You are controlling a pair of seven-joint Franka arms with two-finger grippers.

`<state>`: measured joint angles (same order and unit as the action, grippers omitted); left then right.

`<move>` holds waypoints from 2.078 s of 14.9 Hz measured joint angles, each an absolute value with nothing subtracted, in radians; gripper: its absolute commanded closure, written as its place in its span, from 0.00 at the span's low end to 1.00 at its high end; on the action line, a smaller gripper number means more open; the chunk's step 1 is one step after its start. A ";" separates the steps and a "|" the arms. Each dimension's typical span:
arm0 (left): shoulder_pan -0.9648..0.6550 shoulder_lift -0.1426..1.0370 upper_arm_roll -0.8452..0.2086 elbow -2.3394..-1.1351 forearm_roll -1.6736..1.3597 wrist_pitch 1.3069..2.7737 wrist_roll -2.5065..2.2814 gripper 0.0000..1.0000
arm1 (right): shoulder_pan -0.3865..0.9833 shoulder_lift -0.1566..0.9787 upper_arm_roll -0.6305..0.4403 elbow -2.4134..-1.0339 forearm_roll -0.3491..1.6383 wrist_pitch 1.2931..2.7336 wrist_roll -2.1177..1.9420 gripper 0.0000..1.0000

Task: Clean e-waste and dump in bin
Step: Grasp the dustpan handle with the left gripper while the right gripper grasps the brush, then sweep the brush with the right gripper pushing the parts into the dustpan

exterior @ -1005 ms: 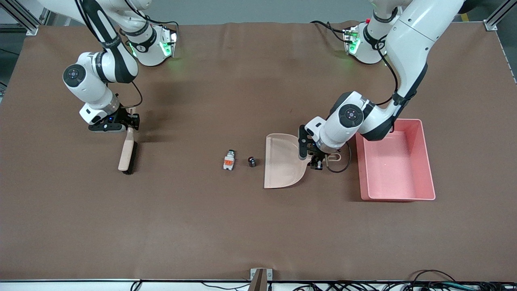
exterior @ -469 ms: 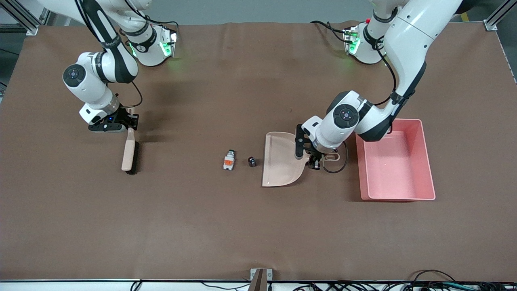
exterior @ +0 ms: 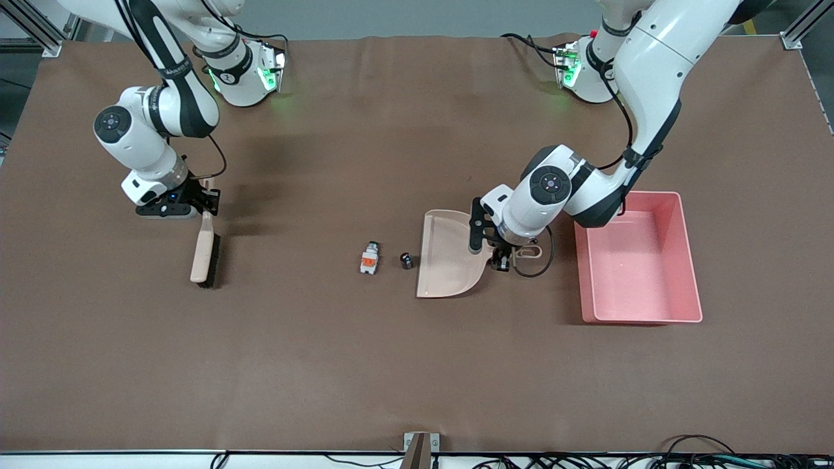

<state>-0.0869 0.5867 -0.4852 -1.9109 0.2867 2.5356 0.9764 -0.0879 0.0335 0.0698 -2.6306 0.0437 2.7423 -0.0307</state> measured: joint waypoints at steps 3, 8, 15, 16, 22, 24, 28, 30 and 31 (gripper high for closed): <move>-0.087 0.598 -0.485 -1.904 0.287 2.535 0.976 0.83 | 0.049 0.033 0.073 -2.559 0.092 2.696 0.125 1.00; -0.093 0.612 -0.488 -1.862 0.287 2.469 0.960 0.83 | 0.280 0.056 0.081 -2.462 0.099 2.630 0.424 1.00; -0.132 0.616 -0.487 -1.838 0.336 2.431 0.830 0.83 | 0.525 0.221 0.081 -2.323 0.100 2.633 0.734 1.00; -0.135 0.619 -0.488 -1.838 0.372 2.431 0.791 0.83 | 0.541 0.244 0.081 -2.300 0.100 2.633 0.746 1.00; -0.142 0.636 -0.488 -1.838 0.455 2.430 0.719 0.83 | 0.578 0.300 0.080 -2.243 0.100 2.611 0.782 1.00; -0.147 0.636 -0.488 -1.837 0.457 2.430 0.719 0.83 | 0.606 0.303 0.080 -2.220 0.100 2.589 0.817 1.00; -0.169 0.636 -0.488 -1.834 0.458 2.430 0.713 0.83 | 0.663 0.335 0.080 -2.165 0.100 2.572 0.883 1.00; -0.175 0.636 -0.488 -1.833 0.458 2.430 0.711 0.83 | 0.687 0.359 0.079 -2.137 0.100 2.572 0.906 1.00; -0.175 0.637 -0.488 -1.833 0.458 2.430 0.711 0.83 | 0.693 0.370 0.079 -2.124 0.100 2.572 0.917 1.00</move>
<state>-0.1754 0.6368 -0.4880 -1.8334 0.4577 2.4301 0.7112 0.6935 0.3703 0.0794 -2.1237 0.0999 2.5718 0.9170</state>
